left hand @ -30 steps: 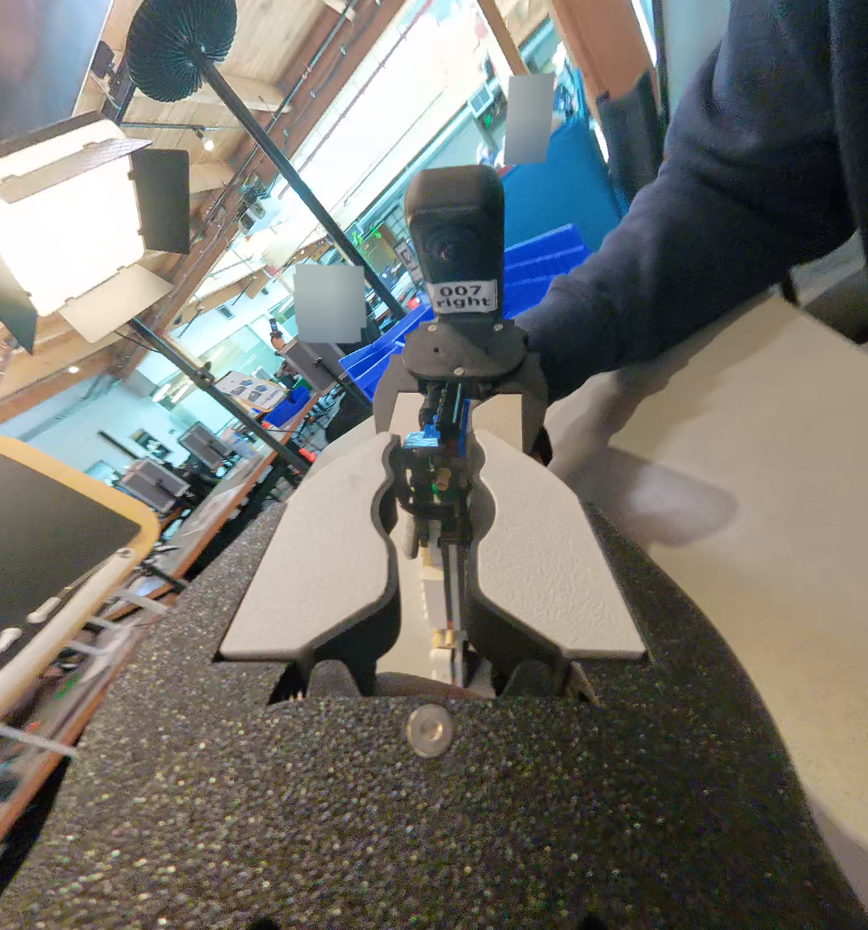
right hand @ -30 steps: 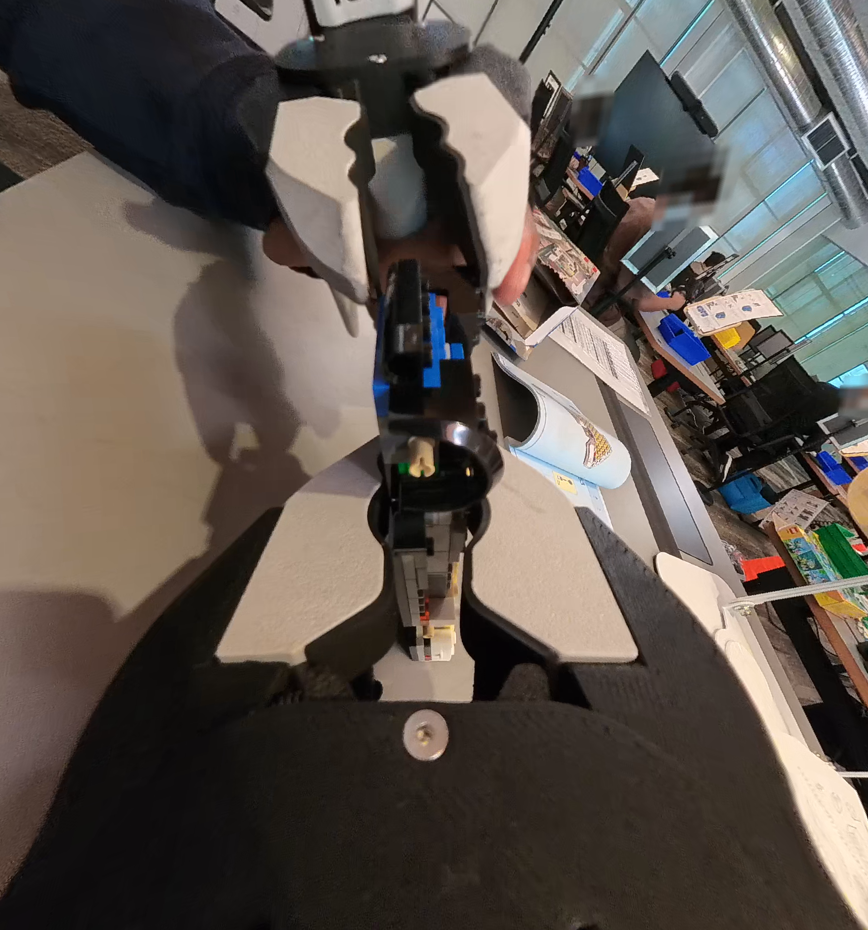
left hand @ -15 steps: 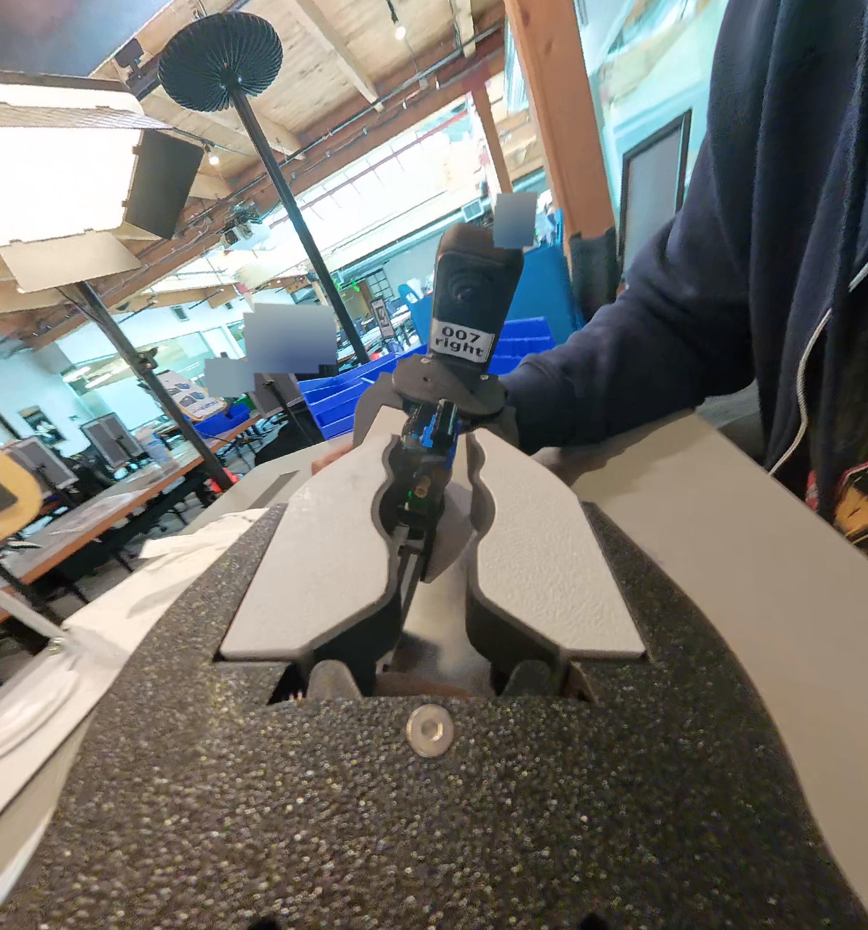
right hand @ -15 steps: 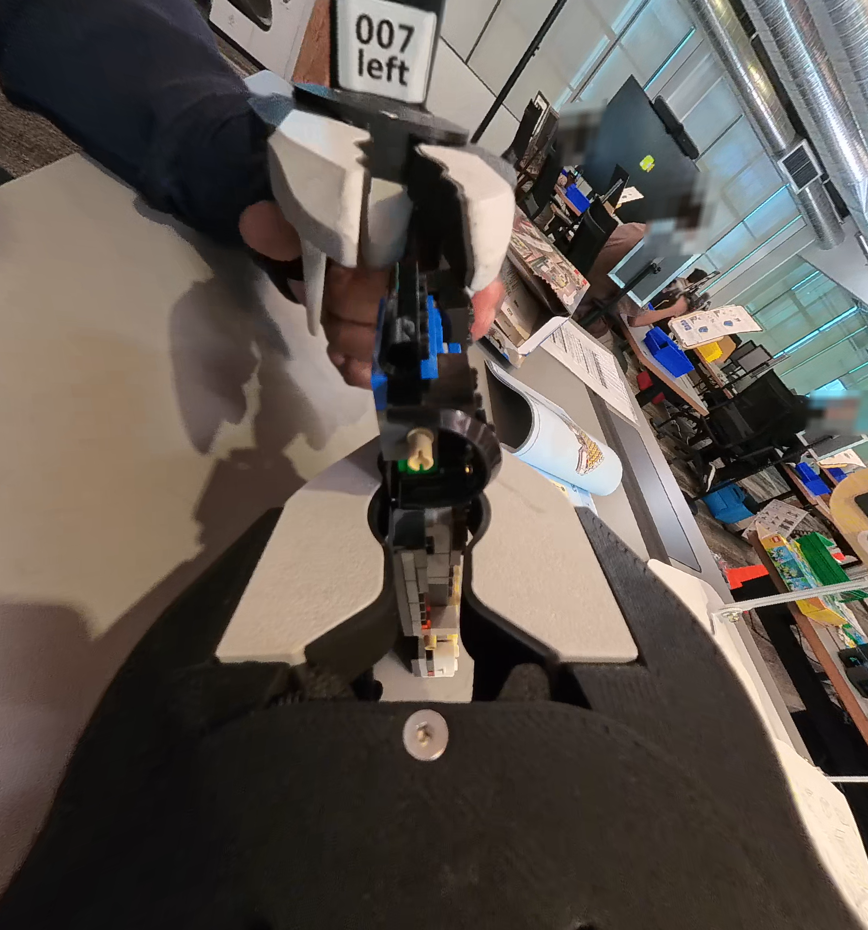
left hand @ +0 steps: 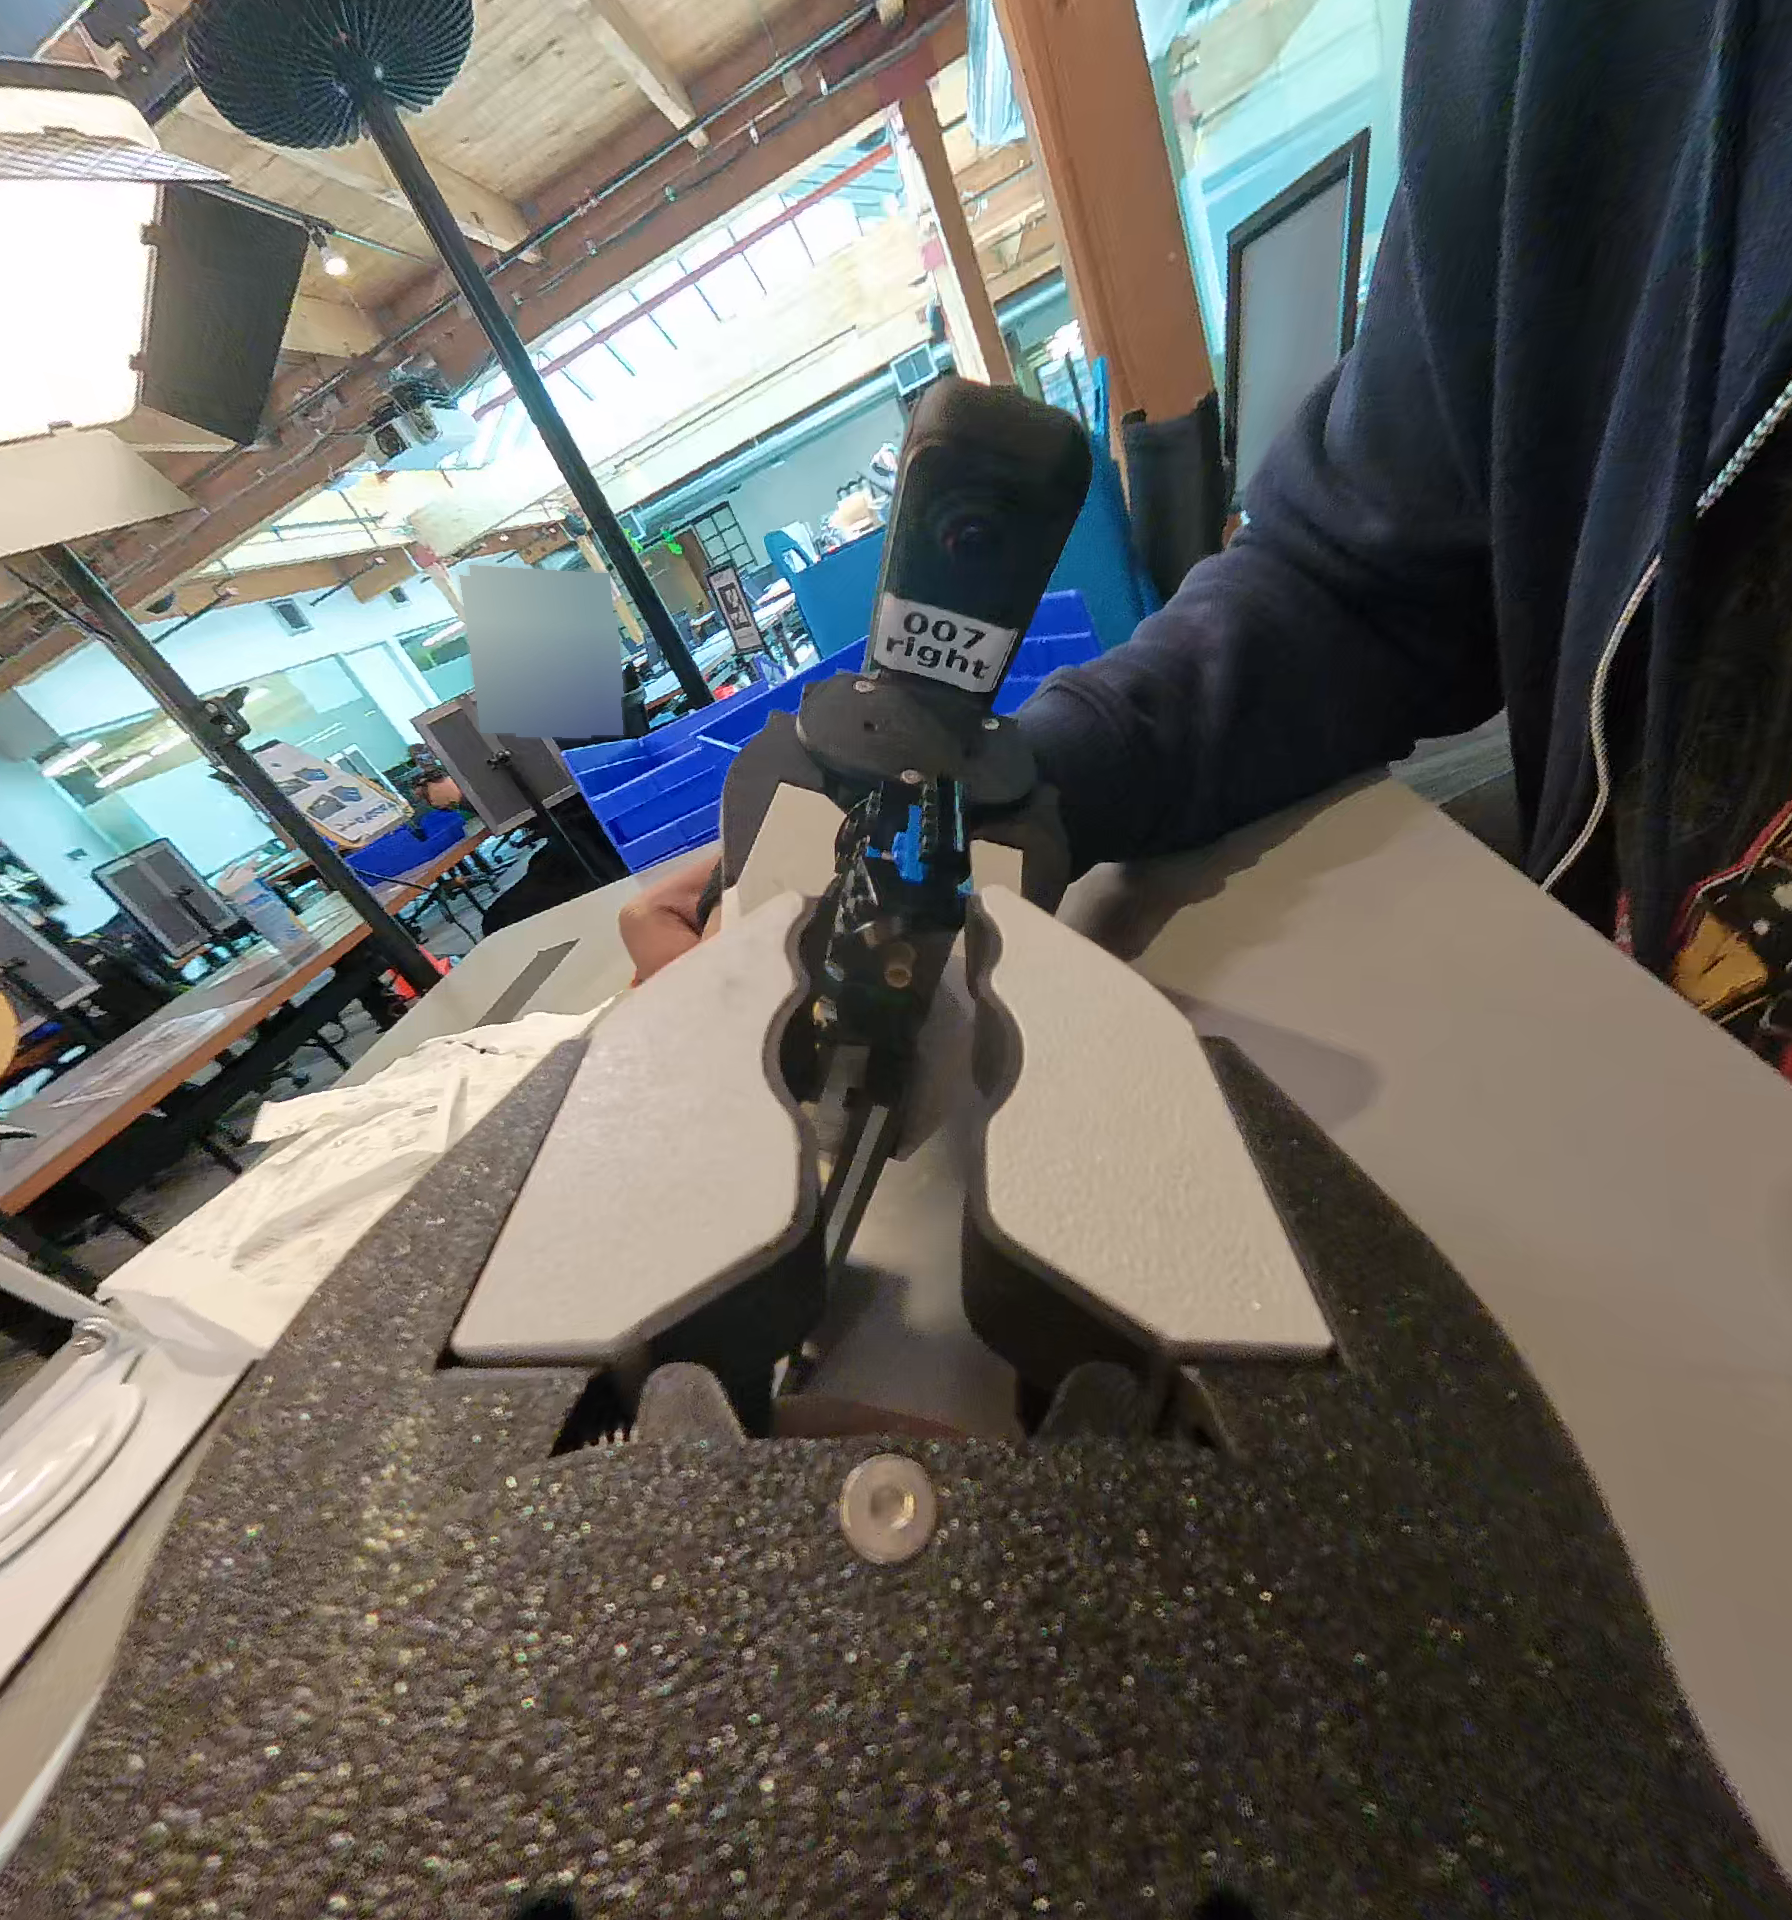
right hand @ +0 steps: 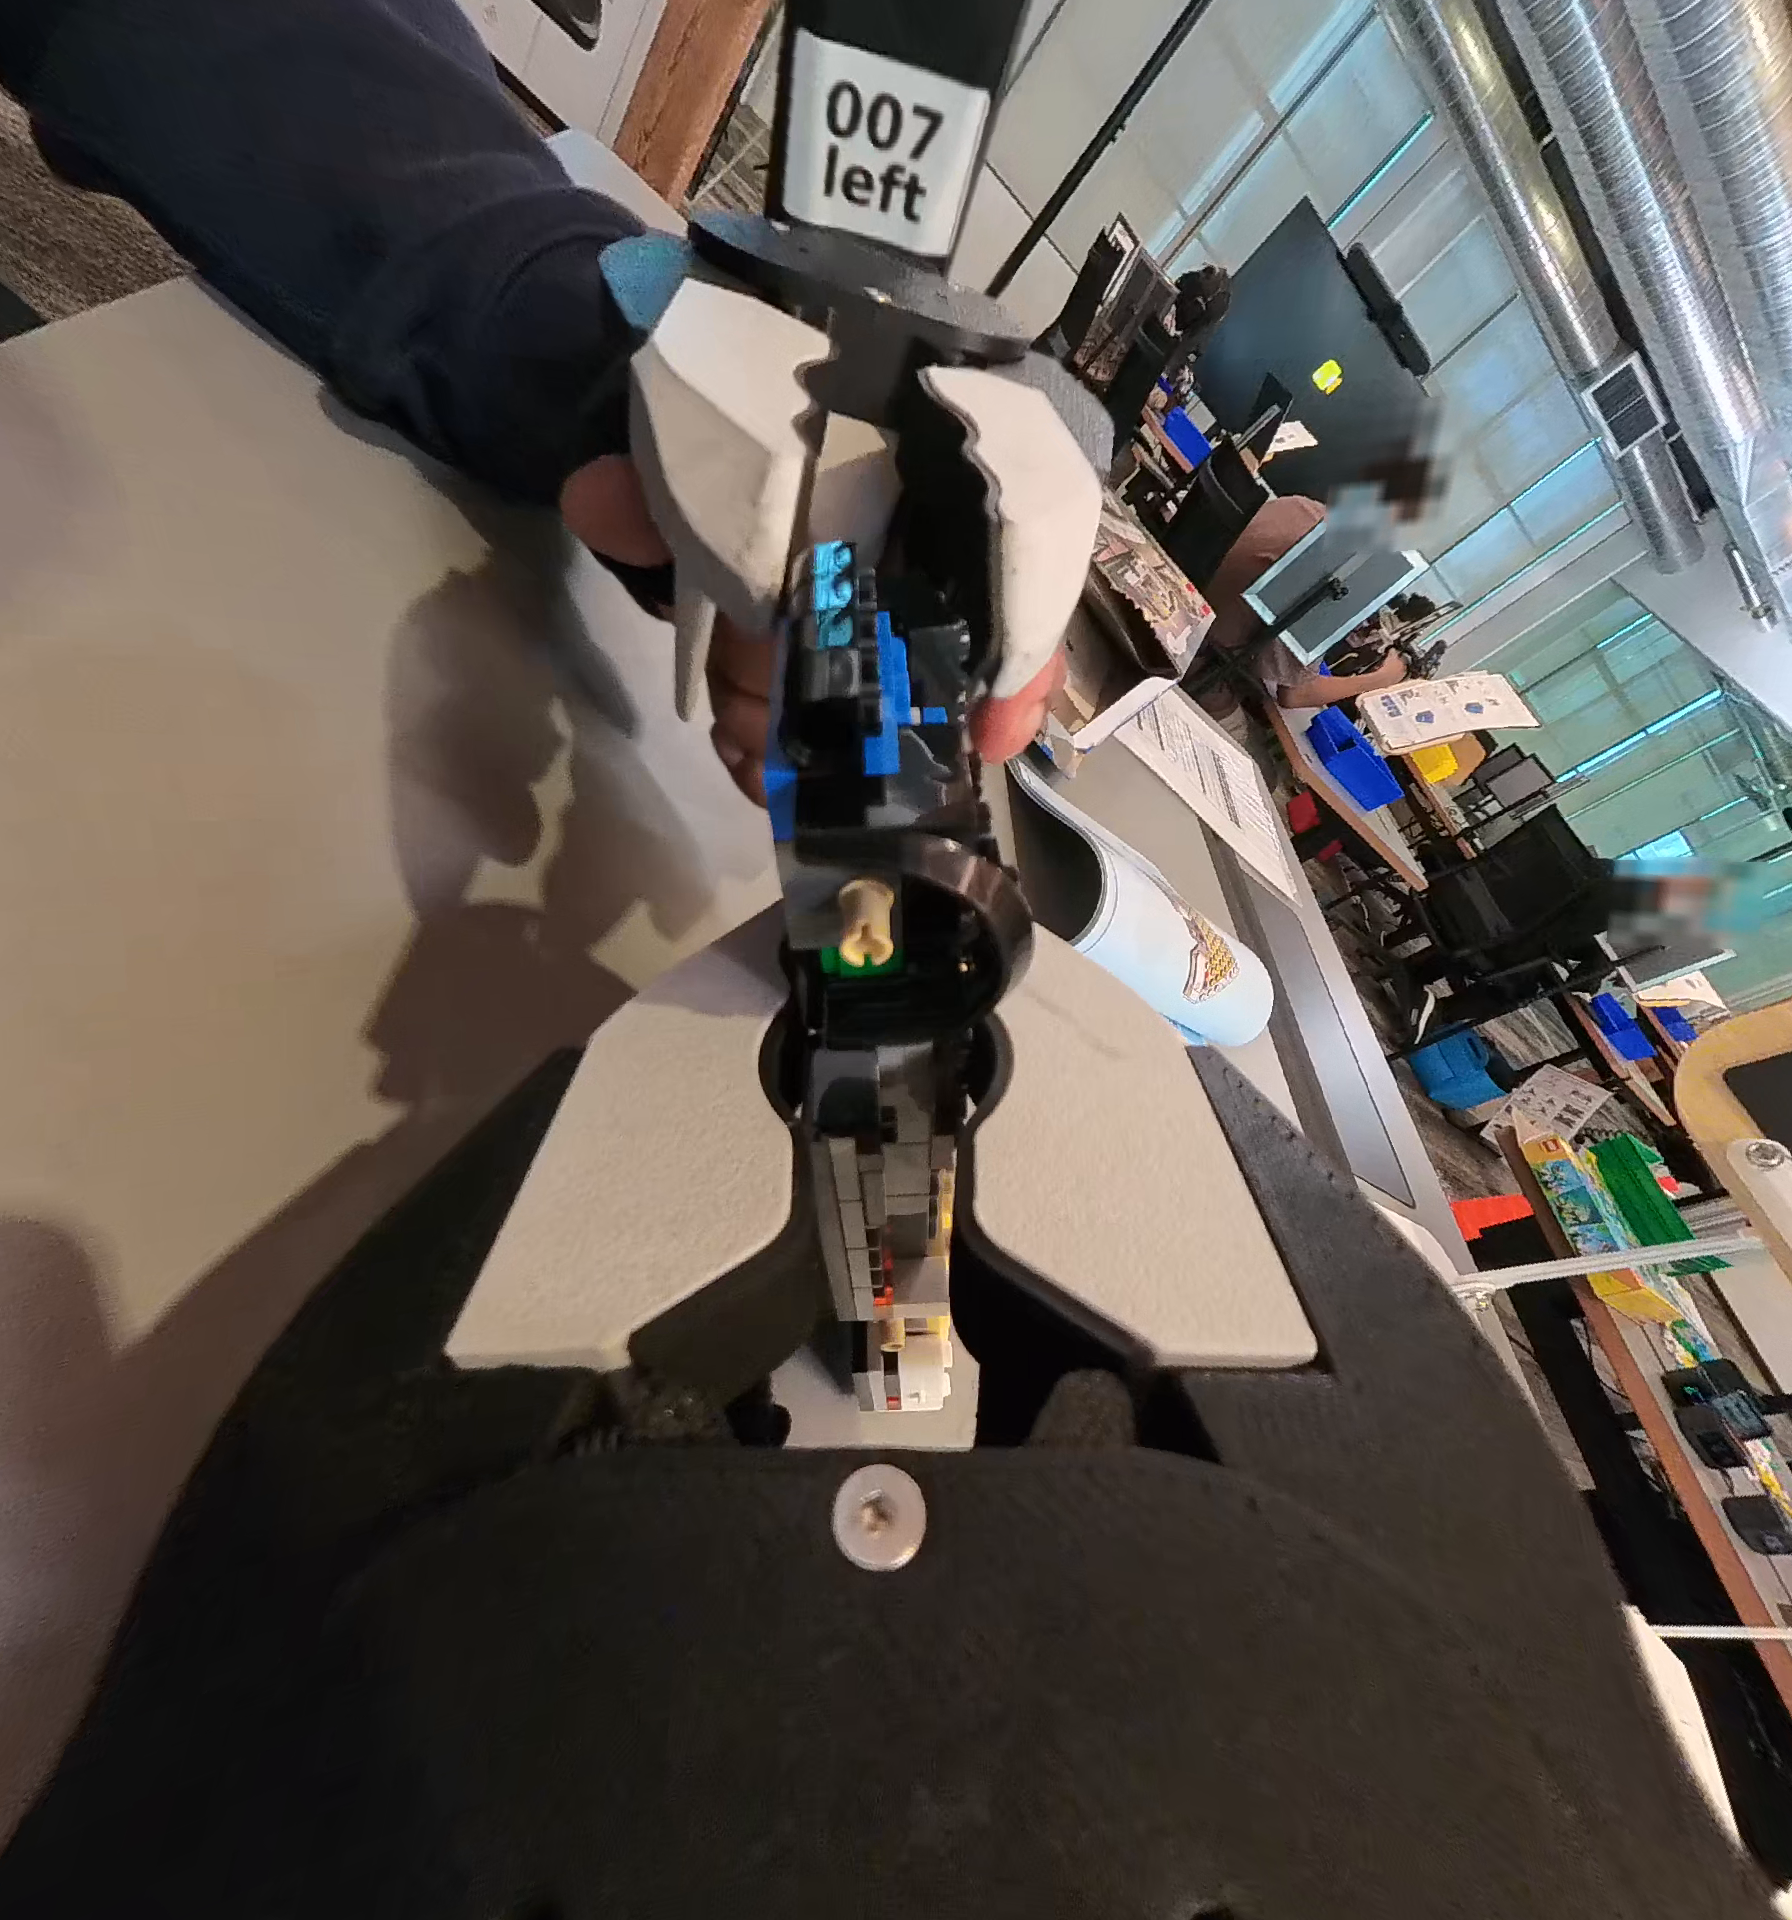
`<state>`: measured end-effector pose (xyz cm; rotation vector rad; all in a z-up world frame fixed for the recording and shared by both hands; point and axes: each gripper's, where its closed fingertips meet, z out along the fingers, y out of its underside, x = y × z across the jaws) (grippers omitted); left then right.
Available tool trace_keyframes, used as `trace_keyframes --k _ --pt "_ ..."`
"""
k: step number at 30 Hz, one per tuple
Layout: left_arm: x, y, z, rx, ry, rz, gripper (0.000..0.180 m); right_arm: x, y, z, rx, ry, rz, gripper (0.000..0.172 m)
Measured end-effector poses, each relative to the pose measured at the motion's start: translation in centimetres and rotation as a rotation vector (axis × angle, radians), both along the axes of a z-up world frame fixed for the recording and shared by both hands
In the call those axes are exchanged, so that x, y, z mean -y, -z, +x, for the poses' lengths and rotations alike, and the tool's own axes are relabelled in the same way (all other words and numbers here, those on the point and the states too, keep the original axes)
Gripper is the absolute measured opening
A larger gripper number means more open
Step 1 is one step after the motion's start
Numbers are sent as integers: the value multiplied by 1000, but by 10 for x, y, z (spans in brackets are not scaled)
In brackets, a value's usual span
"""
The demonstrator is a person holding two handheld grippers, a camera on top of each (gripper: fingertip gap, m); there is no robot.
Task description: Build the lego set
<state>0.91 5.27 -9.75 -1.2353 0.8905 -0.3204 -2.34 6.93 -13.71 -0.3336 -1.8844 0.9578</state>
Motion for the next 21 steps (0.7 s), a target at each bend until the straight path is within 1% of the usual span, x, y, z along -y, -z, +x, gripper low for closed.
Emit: trace_keyframes --k 5,10,21 --pt "-5 8 -1 -106 -61 16 29 1 -1 1 0 -3 -13 24" --pt "-8 9 1 -168 -103 49 27 2 -1 1 0 -9 -12 24" --pt "-9 9 7 -202 -115 60 29 7 1 3 5 -23 -3 24"
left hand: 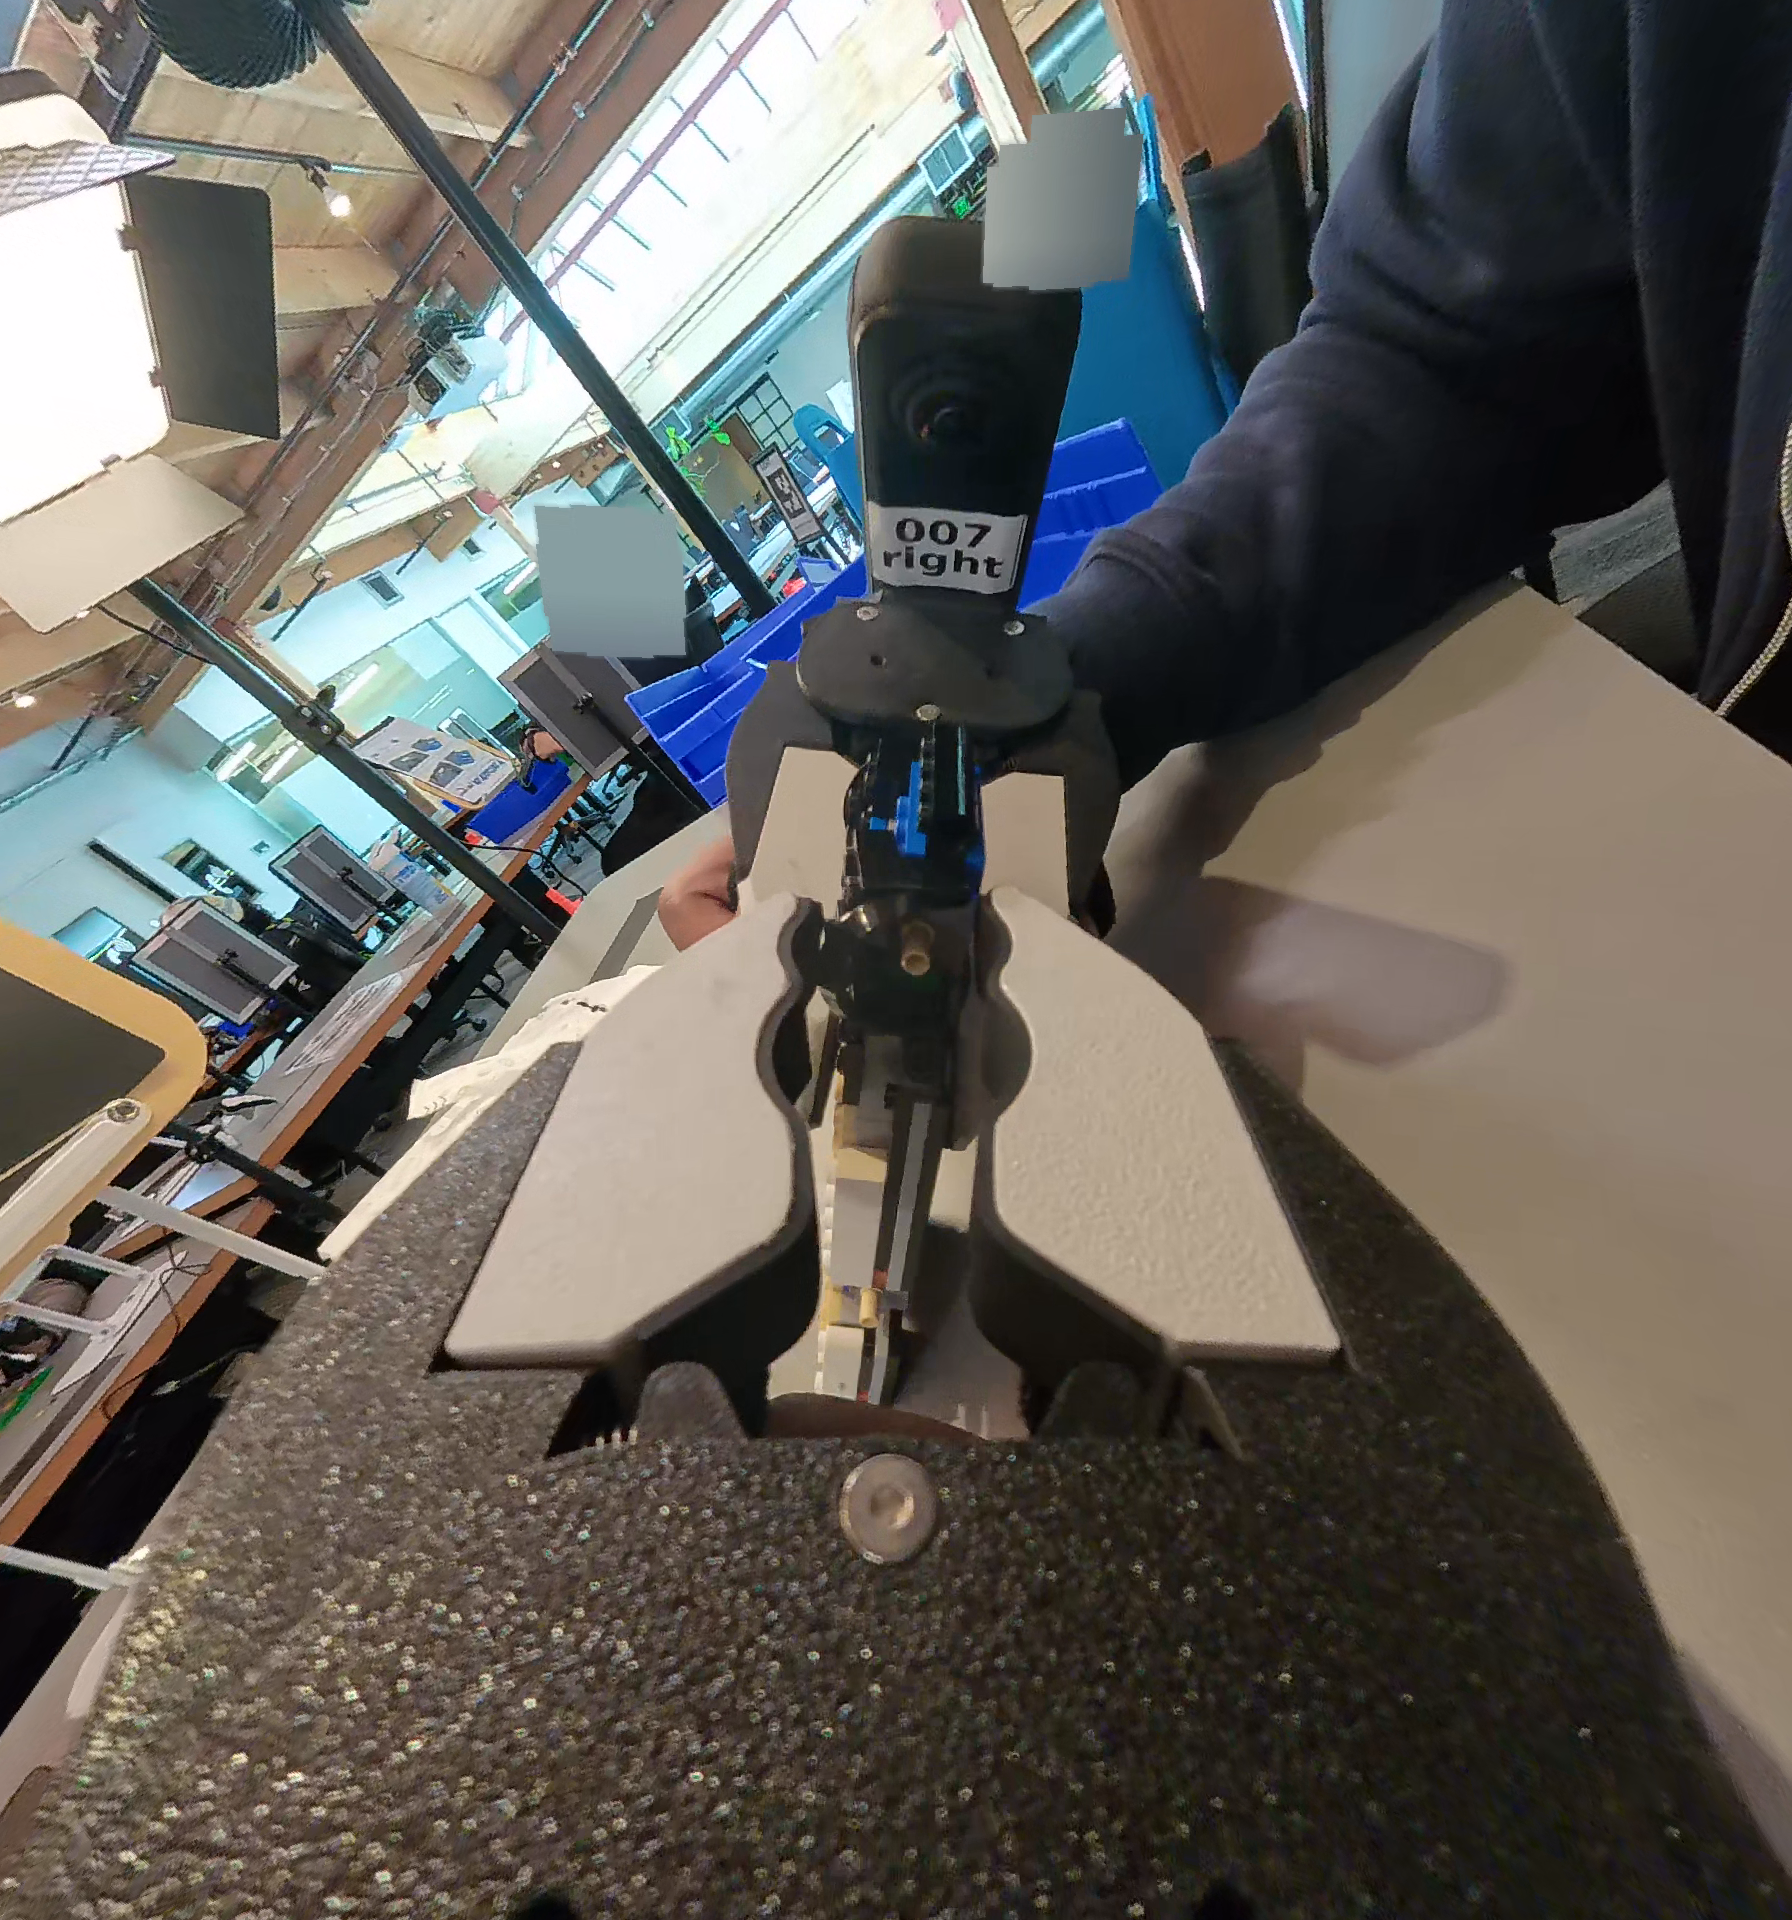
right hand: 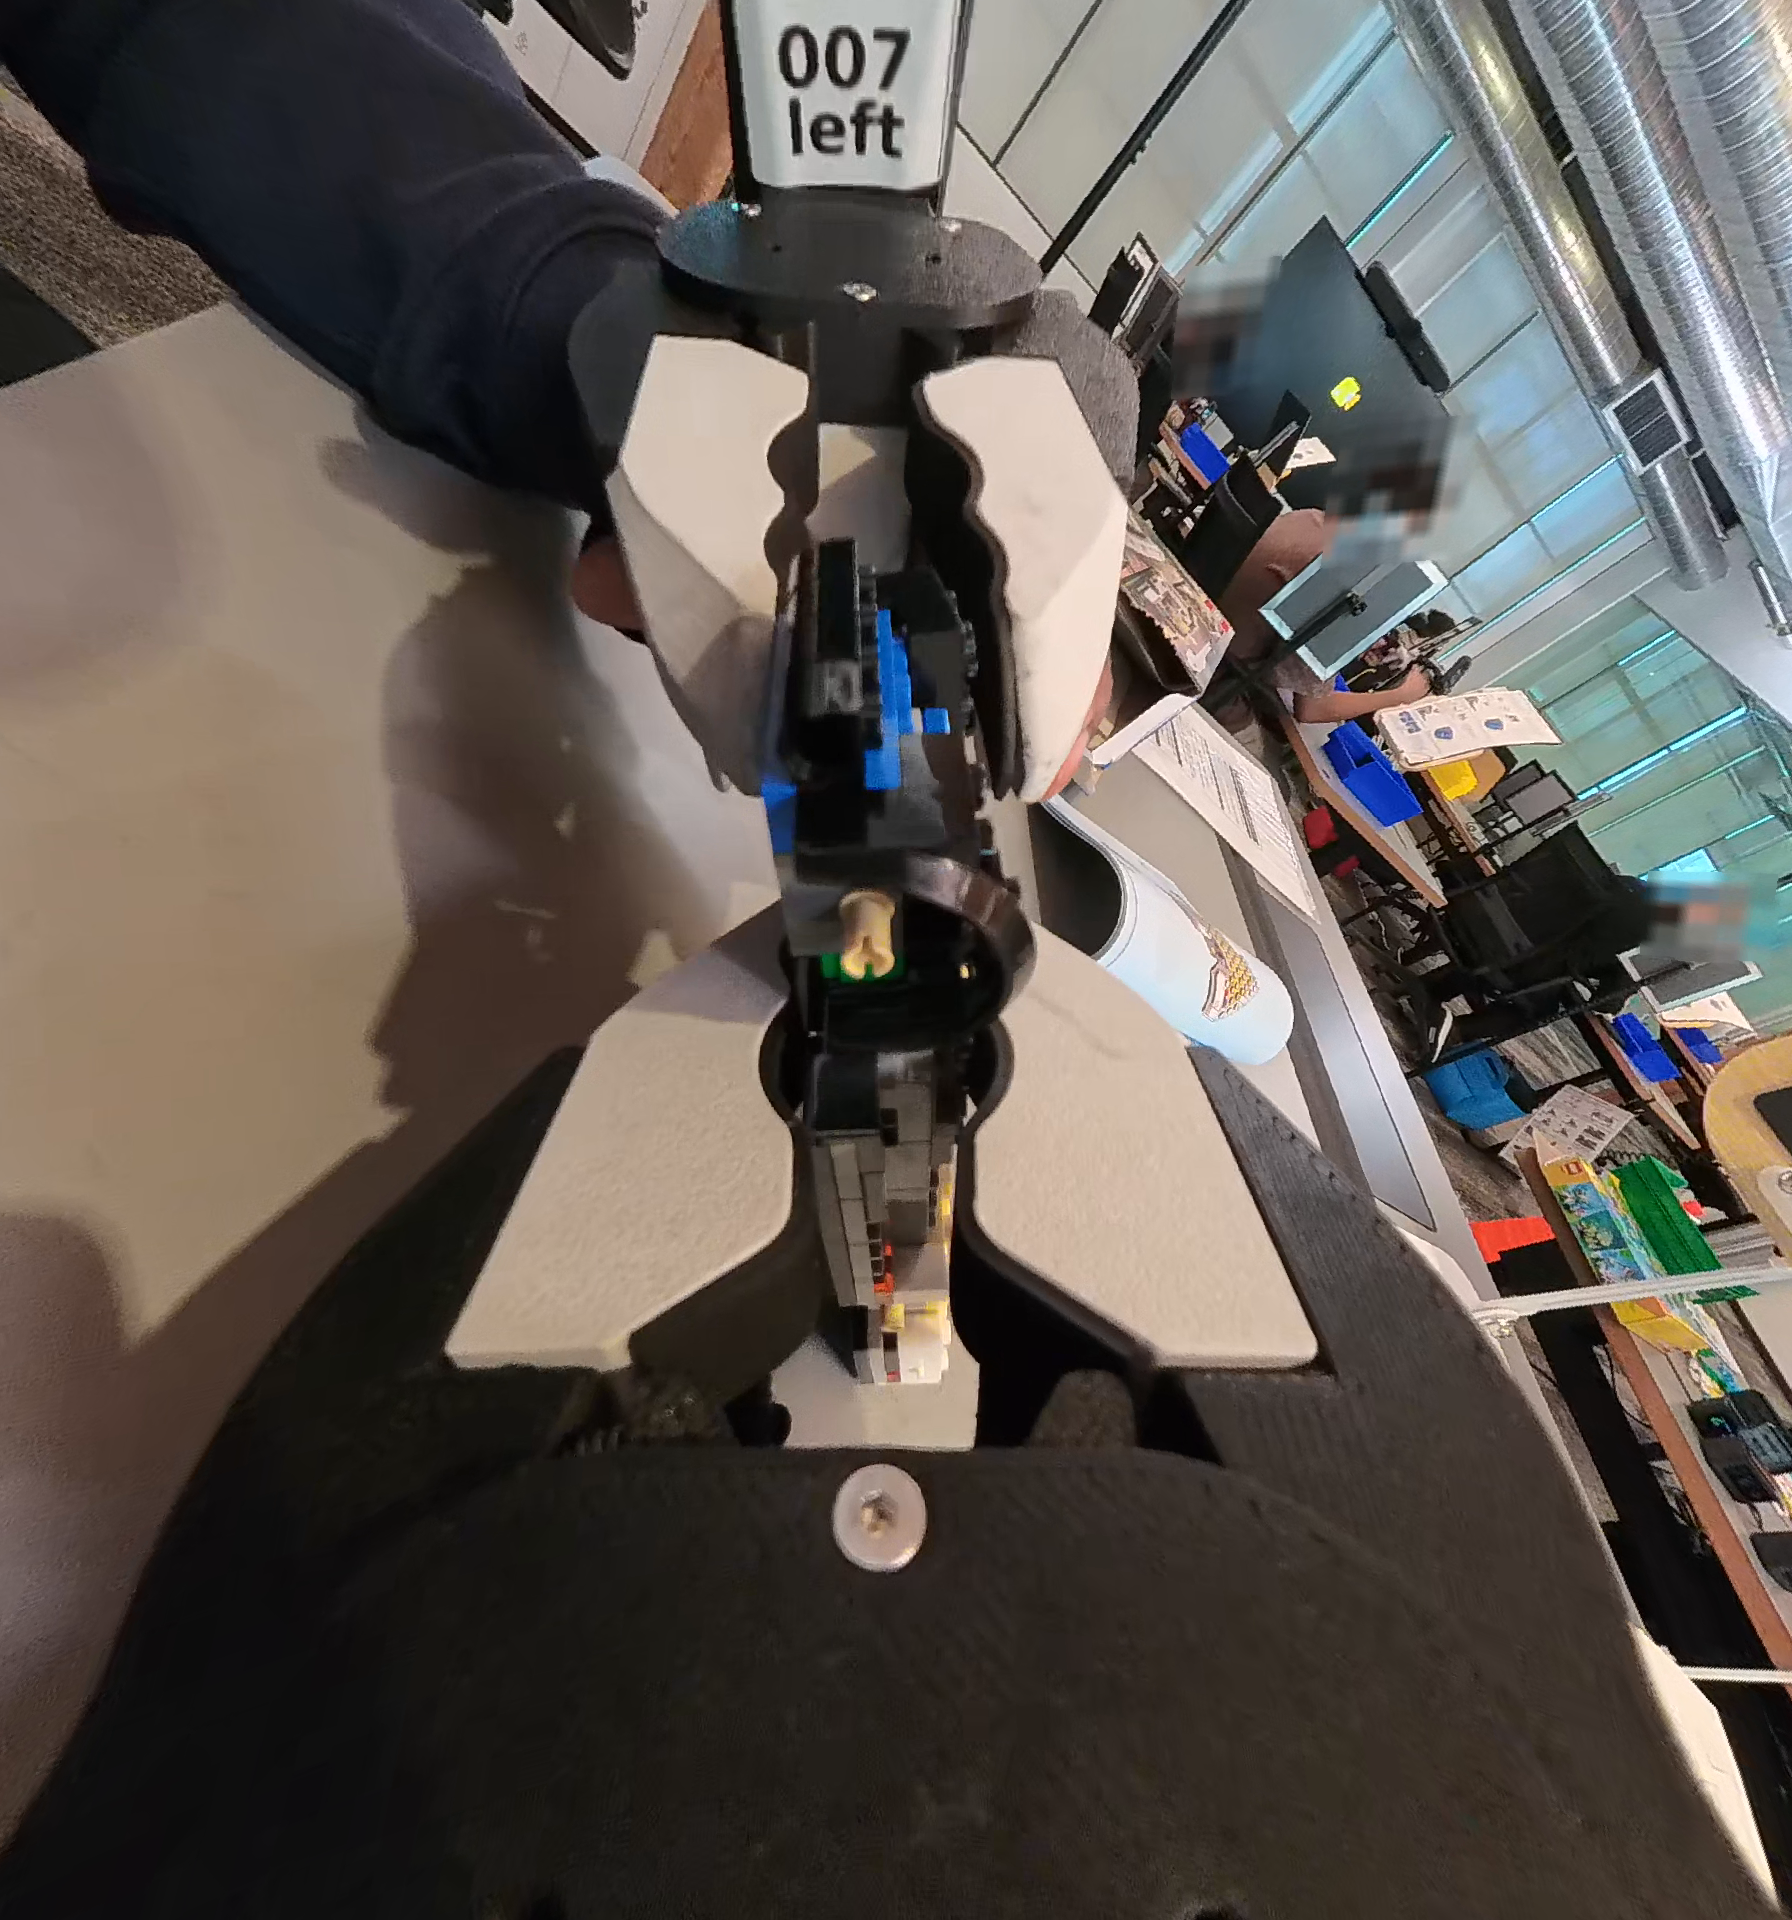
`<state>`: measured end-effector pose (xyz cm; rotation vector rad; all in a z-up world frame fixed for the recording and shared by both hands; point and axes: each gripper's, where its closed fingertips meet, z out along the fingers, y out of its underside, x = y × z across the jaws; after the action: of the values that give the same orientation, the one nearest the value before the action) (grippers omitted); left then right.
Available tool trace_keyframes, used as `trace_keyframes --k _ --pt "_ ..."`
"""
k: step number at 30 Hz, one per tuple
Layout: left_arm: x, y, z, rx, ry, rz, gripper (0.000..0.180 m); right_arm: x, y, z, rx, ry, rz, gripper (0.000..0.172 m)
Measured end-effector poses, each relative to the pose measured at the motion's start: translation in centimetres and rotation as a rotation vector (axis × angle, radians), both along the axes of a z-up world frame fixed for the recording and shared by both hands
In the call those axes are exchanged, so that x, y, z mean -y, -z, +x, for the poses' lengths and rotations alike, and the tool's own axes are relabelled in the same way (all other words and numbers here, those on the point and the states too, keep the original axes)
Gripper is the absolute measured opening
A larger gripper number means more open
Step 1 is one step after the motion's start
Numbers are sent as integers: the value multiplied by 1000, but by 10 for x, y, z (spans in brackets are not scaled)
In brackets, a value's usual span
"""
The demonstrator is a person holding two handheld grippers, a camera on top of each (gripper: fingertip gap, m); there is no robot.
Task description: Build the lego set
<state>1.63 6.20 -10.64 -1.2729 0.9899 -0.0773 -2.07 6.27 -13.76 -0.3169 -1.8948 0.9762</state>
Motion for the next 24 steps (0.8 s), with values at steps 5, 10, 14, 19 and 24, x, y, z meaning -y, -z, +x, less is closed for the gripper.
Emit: trace_keyframes --k 5,10,14,19,24 --pt "-2 1 2 -35 -30 30 31 0 1 0 2 -1 7 24" --pt "-4 2 4 -73 -48 49 32 1 3 1 3 0 22 24" --pt "-5 3 3 -85 -61 63 31 1 3 1 2 1 23 24" --pt "-5 4 5 -101 -68 65 30 2 4 1 8 -2 30 24" --pt "-5 6 6 -121 -60 46 29 2 6 1 15 -2 43 24"
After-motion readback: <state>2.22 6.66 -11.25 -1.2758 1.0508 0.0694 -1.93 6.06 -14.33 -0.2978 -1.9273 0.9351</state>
